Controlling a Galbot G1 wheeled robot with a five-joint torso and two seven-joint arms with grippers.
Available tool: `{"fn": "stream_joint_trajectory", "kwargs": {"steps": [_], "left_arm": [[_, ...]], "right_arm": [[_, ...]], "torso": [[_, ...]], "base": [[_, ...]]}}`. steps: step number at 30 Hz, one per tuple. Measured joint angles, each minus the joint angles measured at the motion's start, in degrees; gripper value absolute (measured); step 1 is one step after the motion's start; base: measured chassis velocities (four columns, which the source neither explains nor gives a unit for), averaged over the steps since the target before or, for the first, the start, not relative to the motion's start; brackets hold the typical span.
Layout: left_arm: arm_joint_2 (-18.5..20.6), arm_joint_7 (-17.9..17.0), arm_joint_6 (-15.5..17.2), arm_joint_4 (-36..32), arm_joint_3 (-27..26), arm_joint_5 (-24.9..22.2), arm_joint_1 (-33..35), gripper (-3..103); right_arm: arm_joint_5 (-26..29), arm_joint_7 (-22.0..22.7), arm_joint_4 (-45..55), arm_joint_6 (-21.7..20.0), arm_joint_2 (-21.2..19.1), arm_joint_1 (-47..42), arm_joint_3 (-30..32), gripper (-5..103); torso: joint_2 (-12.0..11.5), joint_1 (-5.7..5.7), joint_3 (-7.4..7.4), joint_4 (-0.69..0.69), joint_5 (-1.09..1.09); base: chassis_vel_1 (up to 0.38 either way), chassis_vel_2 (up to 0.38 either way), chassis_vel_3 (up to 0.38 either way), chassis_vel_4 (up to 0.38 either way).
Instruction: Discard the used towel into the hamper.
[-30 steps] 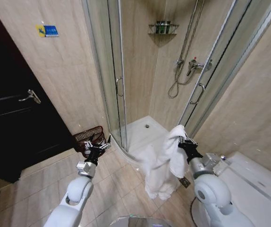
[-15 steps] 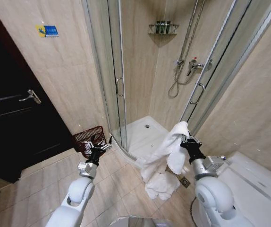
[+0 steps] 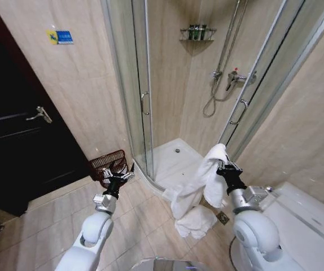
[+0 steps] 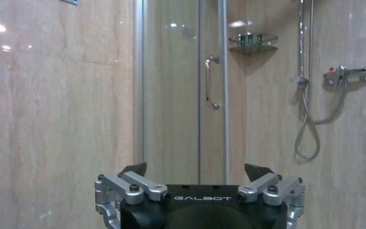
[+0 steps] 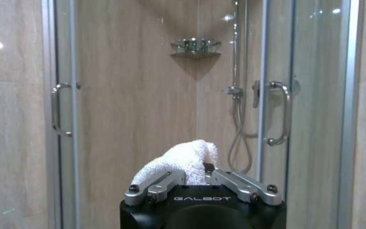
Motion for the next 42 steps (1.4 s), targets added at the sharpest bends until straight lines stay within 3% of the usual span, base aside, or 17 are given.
{"fn": "stream_joint_trajectory", "kwargs": {"steps": [42], "left_arm": [[-0.58, -0.48, -0.2, 0.13, 0.43, 1.73, 0.13, 100]], "right_arm": [[-1.93, -1.25, 0.07, 1.15, -0.36, 0.48, -0.84, 5]], "torso": [[0.0, 0.01, 0.0, 0.0, 0.0]], "base": [[0.119, 0.13, -0.01, -0.009]]}}
